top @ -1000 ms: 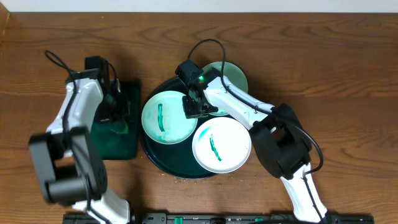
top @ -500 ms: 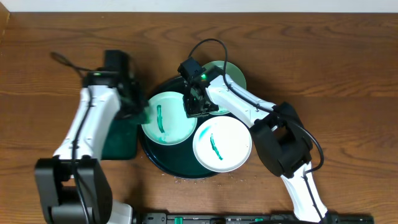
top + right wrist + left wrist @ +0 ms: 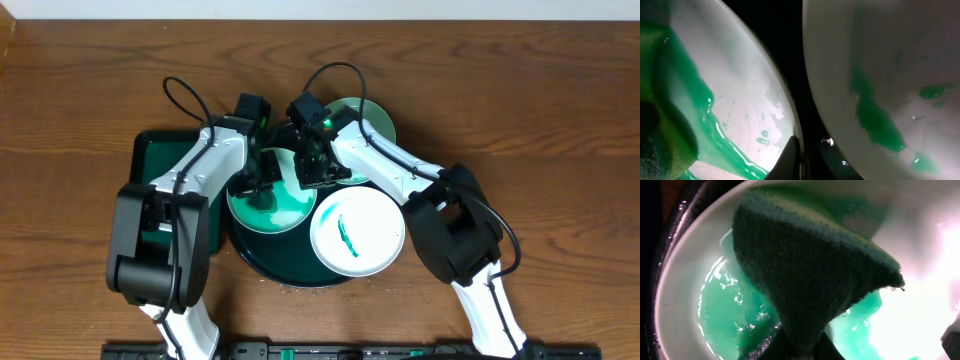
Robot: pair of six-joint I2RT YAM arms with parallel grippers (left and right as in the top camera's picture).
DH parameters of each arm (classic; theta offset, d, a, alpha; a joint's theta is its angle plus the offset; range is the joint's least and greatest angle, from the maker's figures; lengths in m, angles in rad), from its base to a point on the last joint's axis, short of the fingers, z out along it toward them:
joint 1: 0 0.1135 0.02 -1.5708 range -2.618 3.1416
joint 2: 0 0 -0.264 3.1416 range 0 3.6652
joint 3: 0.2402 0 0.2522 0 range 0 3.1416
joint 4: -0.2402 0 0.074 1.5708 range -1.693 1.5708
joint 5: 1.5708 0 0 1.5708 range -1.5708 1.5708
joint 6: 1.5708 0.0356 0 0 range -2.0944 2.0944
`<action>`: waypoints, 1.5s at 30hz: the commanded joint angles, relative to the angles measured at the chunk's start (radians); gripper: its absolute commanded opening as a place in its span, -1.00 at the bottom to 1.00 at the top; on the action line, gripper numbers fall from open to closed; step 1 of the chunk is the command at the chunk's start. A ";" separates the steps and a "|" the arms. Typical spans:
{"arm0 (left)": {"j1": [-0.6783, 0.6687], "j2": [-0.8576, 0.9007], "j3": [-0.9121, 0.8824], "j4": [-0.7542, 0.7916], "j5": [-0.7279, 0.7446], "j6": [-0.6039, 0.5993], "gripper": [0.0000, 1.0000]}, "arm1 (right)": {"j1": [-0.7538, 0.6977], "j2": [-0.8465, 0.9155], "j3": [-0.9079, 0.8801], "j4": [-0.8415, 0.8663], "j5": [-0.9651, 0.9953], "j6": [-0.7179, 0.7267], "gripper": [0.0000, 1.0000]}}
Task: Clean dirty plates on tray and stack at the side
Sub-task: 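Scrub the left plate with the sponge in the left gripper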
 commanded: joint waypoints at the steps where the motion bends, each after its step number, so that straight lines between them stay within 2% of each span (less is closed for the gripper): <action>1: 0.002 0.076 -0.031 0.018 0.286 0.227 -0.86 | 0.006 0.031 -0.008 0.003 -0.029 -0.023 -0.98; 2: 0.002 0.075 -0.030 0.020 0.409 0.317 -0.85 | 0.006 0.031 -0.008 0.003 -0.029 -0.023 -0.98; 4: 0.003 0.074 -0.030 0.020 0.517 0.381 -0.85 | 0.006 0.031 -0.008 0.003 -0.029 -0.023 -0.98; 7: 0.012 0.074 -0.018 0.021 0.481 0.375 -0.86 | 0.006 0.031 -0.008 0.004 -0.029 -0.023 -0.98; 10: 0.026 0.072 0.018 -0.023 0.251 0.261 -0.85 | 0.006 0.031 -0.008 0.007 -0.029 -0.023 -0.98; 12: 0.037 0.053 0.060 -0.133 -0.087 0.059 -0.86 | 0.006 0.031 -0.008 0.007 -0.029 -0.023 -0.98; 14: 0.037 0.046 0.063 -0.174 -0.208 -0.014 -0.86 | 0.006 0.031 -0.008 0.007 -0.029 -0.023 -0.98; 15: 0.037 0.046 0.062 -0.180 -0.222 -0.017 -0.85 | 0.006 0.031 -0.008 0.006 -0.029 -0.023 -0.98; 22: 0.025 0.052 -0.004 -0.134 -0.195 -0.061 -0.86 | 0.006 0.031 -0.008 0.006 -0.029 -0.023 -0.98; 24: 0.012 0.052 -0.023 -0.100 -0.138 -0.024 -0.86 | 0.006 0.031 -0.008 0.007 -0.029 -0.023 -0.98; 30: -0.040 0.051 -0.023 -0.068 0.250 0.239 -0.85 | 0.006 0.031 -0.008 0.002 -0.029 -0.023 -0.98; 32: -0.042 0.051 -0.023 -0.039 0.296 0.287 -0.86 | 0.006 0.031 -0.008 0.002 -0.029 -0.023 -0.98; 34: -0.026 0.051 -0.019 0.008 0.292 0.287 -0.86 | 0.006 0.031 -0.008 -0.001 -0.029 -0.023 -0.98; 36: 0.005 0.051 -0.004 0.034 0.231 0.235 -0.86 | 0.006 0.031 -0.008 -0.001 -0.029 -0.023 -0.98; 37: 0.029 0.051 0.016 0.034 0.138 0.179 -0.85 | 0.006 0.031 -0.008 -0.001 -0.029 -0.023 -0.98; 41: 0.071 0.047 0.104 -0.036 -0.137 0.093 -0.86 | 0.006 0.031 -0.008 -0.001 -0.029 -0.023 -0.98; 43: 0.069 0.047 0.117 -0.060 -0.219 0.064 -0.86 | 0.006 0.031 -0.008 0.000 -0.029 -0.023 -0.98; 45: 0.057 0.049 0.113 -0.067 -0.237 0.056 -0.86 | 0.006 0.031 -0.008 0.000 -0.029 -0.023 -0.98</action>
